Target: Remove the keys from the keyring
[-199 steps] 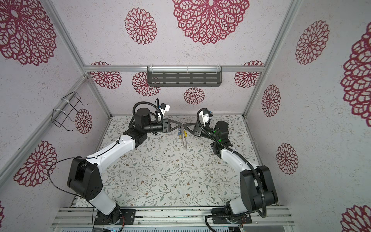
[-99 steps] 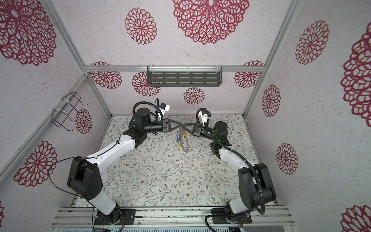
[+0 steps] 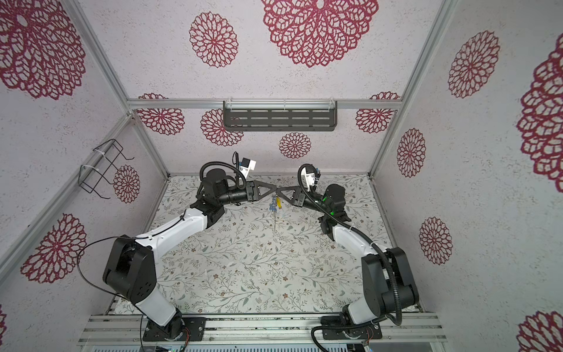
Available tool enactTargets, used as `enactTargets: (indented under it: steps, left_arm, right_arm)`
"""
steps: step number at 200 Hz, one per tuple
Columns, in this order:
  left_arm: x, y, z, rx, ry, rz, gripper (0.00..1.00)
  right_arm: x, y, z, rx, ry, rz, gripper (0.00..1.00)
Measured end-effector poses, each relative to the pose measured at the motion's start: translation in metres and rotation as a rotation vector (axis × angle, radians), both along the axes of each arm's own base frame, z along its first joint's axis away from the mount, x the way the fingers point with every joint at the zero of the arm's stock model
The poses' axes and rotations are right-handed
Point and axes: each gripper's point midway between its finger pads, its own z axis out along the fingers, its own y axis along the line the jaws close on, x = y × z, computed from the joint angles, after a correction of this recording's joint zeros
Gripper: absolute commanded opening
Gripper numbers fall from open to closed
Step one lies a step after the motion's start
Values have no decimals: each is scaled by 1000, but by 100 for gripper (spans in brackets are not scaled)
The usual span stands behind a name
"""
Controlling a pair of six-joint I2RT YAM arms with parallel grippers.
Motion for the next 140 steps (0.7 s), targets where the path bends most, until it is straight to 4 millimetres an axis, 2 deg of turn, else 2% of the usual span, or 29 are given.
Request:
enactTargets:
  steps: [14,41,50,69,84,103,140]
  left_arm:
    - [2,-1,2,-17,3,-1,27]
    - [3,-3,5,-41,10,-4,14]
    - [3,-4,5,-46,7,-7,14]
    - [2,-4,6,-56,11,-8,24]
    - [1,-4,5,-61,12,-8,26]
    - [1,-3,1,-63,17,-4,27]
    - [0,-2,-7,-59,38,-2,20]
  right_arm:
    - [1,0,0,5,3,1,0]
    - [2,0,0,10,6,1,0]
    - [2,0,-1,10,9,0,0]
    - [3,0,0,15,8,-4,0]
    - [4,-1,1,18,12,-13,0]
    - [5,0,0,18,15,-15,0]
    - [7,-1,-1,18,21,-25,0]
